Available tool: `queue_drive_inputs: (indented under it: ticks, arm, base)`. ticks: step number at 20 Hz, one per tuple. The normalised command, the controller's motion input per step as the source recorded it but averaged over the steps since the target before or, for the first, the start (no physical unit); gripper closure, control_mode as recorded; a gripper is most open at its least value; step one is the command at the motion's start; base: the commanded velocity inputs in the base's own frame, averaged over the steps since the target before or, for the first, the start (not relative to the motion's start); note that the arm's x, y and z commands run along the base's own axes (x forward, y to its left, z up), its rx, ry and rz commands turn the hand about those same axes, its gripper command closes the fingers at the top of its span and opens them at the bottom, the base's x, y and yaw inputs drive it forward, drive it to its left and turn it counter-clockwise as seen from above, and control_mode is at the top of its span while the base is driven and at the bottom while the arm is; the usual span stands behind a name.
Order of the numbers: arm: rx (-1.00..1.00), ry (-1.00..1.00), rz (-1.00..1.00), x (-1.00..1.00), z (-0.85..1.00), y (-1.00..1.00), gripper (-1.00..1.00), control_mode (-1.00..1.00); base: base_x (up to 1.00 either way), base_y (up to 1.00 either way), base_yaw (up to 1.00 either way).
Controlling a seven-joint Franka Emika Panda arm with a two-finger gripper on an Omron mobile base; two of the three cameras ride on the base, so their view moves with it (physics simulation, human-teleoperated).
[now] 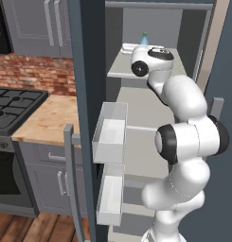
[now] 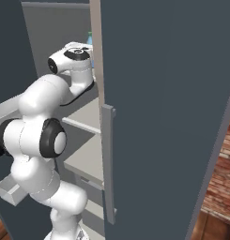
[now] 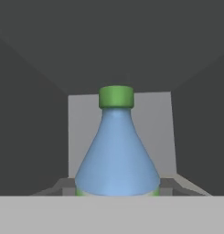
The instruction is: Take the bottled waters from the counter and place them in the freezer to freeze. Close the freezer door after placing the bottles.
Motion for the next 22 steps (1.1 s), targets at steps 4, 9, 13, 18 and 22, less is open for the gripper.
queue_drive_inputs:
  ticks: [4, 9, 13, 18, 22]
  arm:
    - [0.00, 0.00, 0.00, 0.03, -0.09, -0.01, 1.00, -1.00]
    - [0.00, 0.00, 0.00, 0.00, 0.00, 0.00, 1.00, -1.00]
    - [0.00, 0.00, 0.00, 0.00, 0.00, 0.00, -1.00, -1.00]
    - [0.00, 0.00, 0.00, 0.00, 0.00, 0.00, -1.00, -1.00]
    - [0.00, 0.00, 0.00, 0.00, 0.00, 0.00, -1.00, -1.00]
  base:
    - [0.00, 0.00, 0.00]
    - [0.00, 0.00, 0.00]
    - [0.00, 0.00, 0.00]
    - [0.00, 0.00, 0.00]
    - [0.00, 0.00, 0.00]
